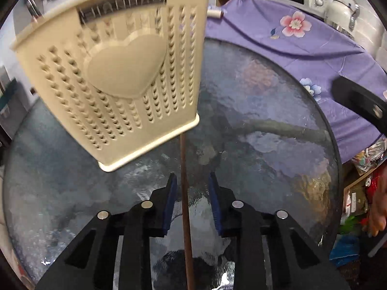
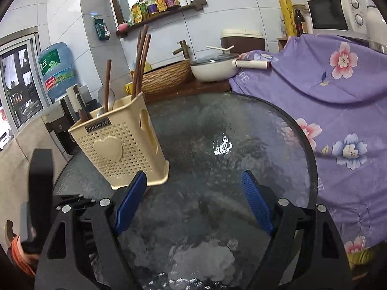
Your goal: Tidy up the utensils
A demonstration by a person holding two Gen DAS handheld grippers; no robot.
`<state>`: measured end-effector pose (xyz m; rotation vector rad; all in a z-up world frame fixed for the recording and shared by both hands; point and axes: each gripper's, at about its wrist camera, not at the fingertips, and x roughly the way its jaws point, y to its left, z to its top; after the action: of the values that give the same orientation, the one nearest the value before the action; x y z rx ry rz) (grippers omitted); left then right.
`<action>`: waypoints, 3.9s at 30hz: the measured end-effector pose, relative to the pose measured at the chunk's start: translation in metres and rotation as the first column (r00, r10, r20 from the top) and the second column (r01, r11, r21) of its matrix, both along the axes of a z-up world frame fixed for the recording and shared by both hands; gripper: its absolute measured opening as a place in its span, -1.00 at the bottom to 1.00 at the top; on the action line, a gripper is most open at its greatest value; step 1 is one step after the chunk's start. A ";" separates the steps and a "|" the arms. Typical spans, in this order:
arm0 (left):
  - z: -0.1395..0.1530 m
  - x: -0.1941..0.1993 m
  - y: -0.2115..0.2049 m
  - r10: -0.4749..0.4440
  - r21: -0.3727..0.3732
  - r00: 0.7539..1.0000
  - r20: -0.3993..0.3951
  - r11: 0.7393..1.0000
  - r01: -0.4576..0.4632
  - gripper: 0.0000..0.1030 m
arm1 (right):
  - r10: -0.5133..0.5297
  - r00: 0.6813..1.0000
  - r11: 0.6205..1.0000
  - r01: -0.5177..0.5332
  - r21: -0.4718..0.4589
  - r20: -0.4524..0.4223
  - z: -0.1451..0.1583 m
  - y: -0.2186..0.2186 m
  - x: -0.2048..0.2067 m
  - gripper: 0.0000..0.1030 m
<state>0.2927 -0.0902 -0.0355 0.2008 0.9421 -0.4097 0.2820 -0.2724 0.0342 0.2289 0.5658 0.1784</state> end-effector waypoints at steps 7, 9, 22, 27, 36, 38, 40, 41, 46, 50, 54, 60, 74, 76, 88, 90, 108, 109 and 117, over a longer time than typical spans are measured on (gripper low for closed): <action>-0.002 0.016 -0.007 -0.023 0.042 1.000 -0.020 0.999 0.024 -0.77 | 0.021 0.999 1.000 -0.020 0.007 -0.030 -0.008 -0.003 -0.008 0.55; -0.001 0.021 -0.009 -0.020 0.039 1.000 -0.024 0.999 0.021 -0.78 | 0.025 0.999 1.000 -0.024 0.013 -0.037 -0.009 -0.003 -0.008 0.55; -0.001 0.037 -0.039 -0.036 0.072 0.999 -0.003 0.997 0.037 -0.90 | 0.059 0.996 0.998 -0.058 0.014 -0.063 -0.011 0.007 -0.009 0.55; 0.005 0.025 -0.038 -0.049 0.039 0.999 0.022 0.998 0.048 -0.90 | 0.063 0.996 0.998 -0.062 0.008 -0.071 -0.012 0.010 -0.009 0.55; 0.083 -0.015 0.011 0.019 -0.173 0.985 0.173 0.985 0.011 -0.90 | 0.040 0.998 0.999 -0.039 0.015 -0.056 -0.007 0.006 -0.010 0.55; 0.106 -0.026 0.029 0.051 -0.233 0.976 0.212 0.973 0.000 -0.90 | 0.039 0.998 0.999 -0.038 0.026 -0.054 -0.005 0.005 -0.010 0.55; 0.127 -0.039 0.048 0.066 -0.290 0.968 0.241 0.957 0.007 -0.90 | 0.045 0.998 0.998 -0.043 0.041 -0.050 -0.002 0.004 -0.010 0.55; 0.136 -0.046 0.056 0.068 -0.315 0.966 0.250 0.949 0.015 -0.90 | 0.051 0.998 0.998 -0.049 0.050 -0.044 0.001 0.005 -0.010 0.55; 0.163 -0.074 0.084 0.104 -0.372 0.945 0.309 0.928 0.020 -0.90 | 0.098 0.995 0.993 -0.097 0.060 -0.012 0.015 0.015 -0.011 0.55; 0.176 -0.079 0.086 0.092 -0.387 0.940 0.328 0.921 0.045 -0.90 | 0.121 0.993 0.992 -0.121 0.045 -0.002 0.021 0.029 -0.012 0.55; 0.191 -0.074 0.091 0.089 -0.388 0.933 0.349 0.920 0.057 -0.90 | 0.129 0.992 0.991 -0.129 0.040 -0.004 0.021 0.036 -0.014 0.55; 0.220 -0.060 0.082 0.074 -0.350 0.908 0.412 0.933 0.083 -0.91 | 0.118 0.993 0.992 -0.118 0.033 -0.008 0.021 0.037 -0.018 0.55; 0.330 -0.029 0.099 0.153 -0.325 0.808 0.568 0.944 0.050 -0.90 | 0.128 0.991 0.992 -0.128 0.022 -0.026 0.019 0.039 -0.015 0.55; 0.329 -0.018 0.100 0.176 -0.329 0.809 0.561 0.944 0.023 -0.90 | 0.134 0.990 0.991 -0.134 0.024 -0.030 0.017 0.042 -0.014 0.55; 0.220 0.051 0.101 0.201 -0.342 0.923 0.328 0.936 -0.082 -0.91 | 0.141 0.988 0.990 -0.140 0.020 -0.060 0.005 0.048 -0.015 0.55; 0.201 0.051 0.099 0.199 -0.331 0.929 0.311 0.939 -0.091 -0.90 | 0.139 0.988 0.990 -0.138 0.027 -0.062 0.003 0.048 -0.016 0.55; 0.122 -0.094 0.103 0.349 -0.249 0.766 0.539 0.935 -0.251 0.87 | 0.157 0.986 0.988 -0.157 -0.018 0.056 0.003 0.050 -0.047 0.83; 0.116 -0.102 0.104 0.357 -0.246 0.763 0.539 0.933 -0.262 0.88 | 0.160 0.984 0.987 -0.157 -0.038 0.084 0.005 0.052 -0.054 0.89; 0.076 -0.171 0.126 0.461 -0.319 0.738 0.494 0.885 -0.339 0.88 | 0.176 0.944 0.977 -0.132 -0.169 0.281 0.019 0.063 -0.114 0.89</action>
<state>0.1217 0.0354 0.0405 -0.0840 0.3317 -0.0267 0.1677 -0.2098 0.0527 0.0106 0.2975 0.3161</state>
